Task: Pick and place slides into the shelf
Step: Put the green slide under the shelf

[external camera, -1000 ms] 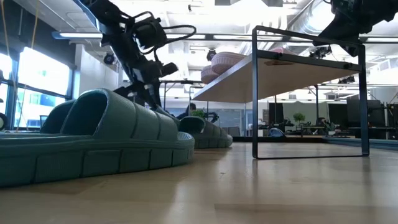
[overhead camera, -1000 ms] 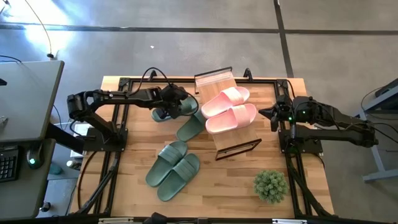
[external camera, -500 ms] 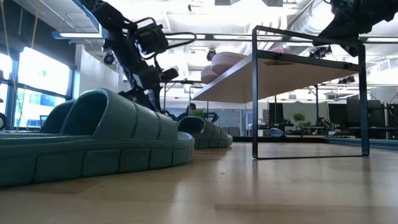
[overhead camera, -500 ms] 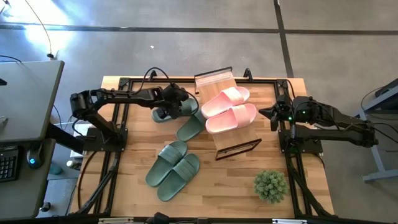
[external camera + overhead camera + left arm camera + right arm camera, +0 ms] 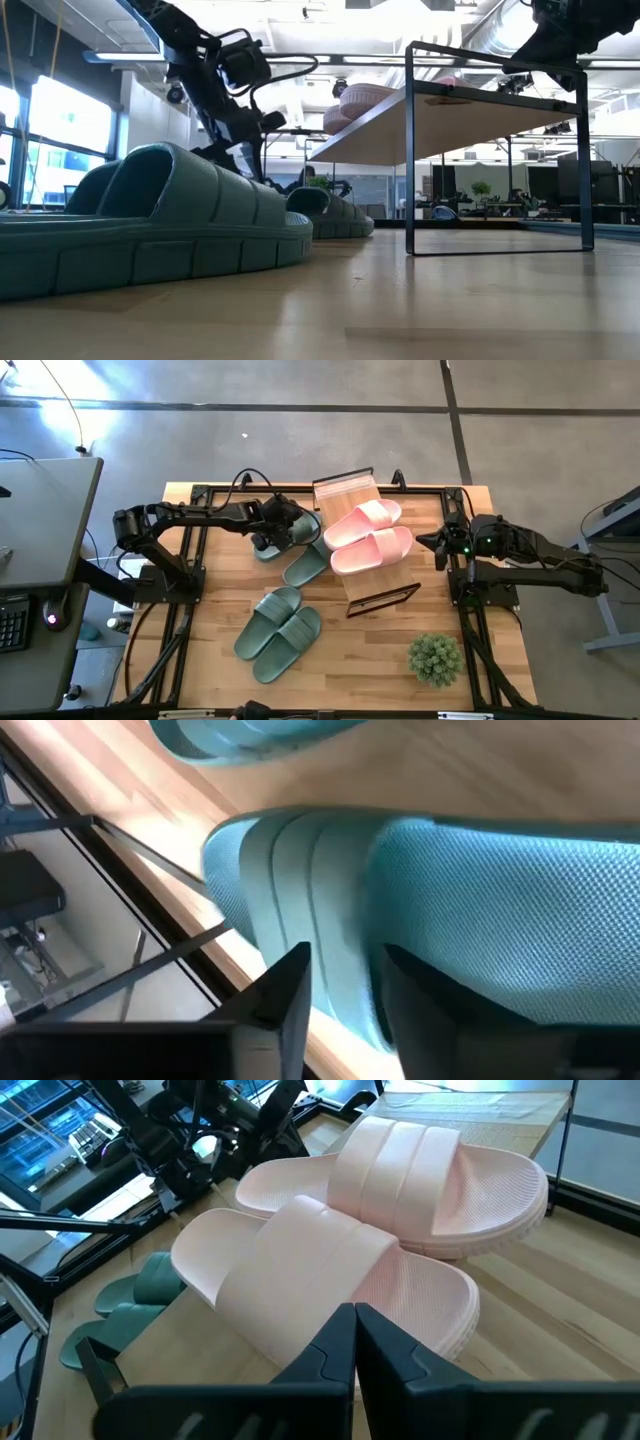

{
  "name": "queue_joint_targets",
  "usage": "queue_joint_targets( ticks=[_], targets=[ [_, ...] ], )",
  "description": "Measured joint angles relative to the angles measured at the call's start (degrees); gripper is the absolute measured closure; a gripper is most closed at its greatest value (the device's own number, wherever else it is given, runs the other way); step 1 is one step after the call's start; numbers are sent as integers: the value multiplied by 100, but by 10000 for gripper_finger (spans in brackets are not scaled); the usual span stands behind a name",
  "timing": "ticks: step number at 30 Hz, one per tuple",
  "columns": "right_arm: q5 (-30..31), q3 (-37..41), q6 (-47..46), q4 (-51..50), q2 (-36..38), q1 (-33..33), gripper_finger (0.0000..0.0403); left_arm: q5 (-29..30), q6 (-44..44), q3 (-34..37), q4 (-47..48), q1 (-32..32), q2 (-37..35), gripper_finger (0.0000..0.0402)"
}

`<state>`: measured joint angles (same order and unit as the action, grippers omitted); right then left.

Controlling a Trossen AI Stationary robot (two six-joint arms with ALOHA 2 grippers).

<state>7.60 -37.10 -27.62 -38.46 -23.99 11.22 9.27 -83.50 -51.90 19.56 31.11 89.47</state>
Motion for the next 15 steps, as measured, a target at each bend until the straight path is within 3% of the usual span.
queue_joint_targets(
  ticks=[6, 15],
  targets=[
    [0, 0, 0, 0, 0, 0, 402, 422, 552, -120, 276, -89, 0, 258],
    [0, 0, 0, 0, 0, 0, 402, 560, 3194, -1352, 2265, -151, -49, 275]
  ],
)
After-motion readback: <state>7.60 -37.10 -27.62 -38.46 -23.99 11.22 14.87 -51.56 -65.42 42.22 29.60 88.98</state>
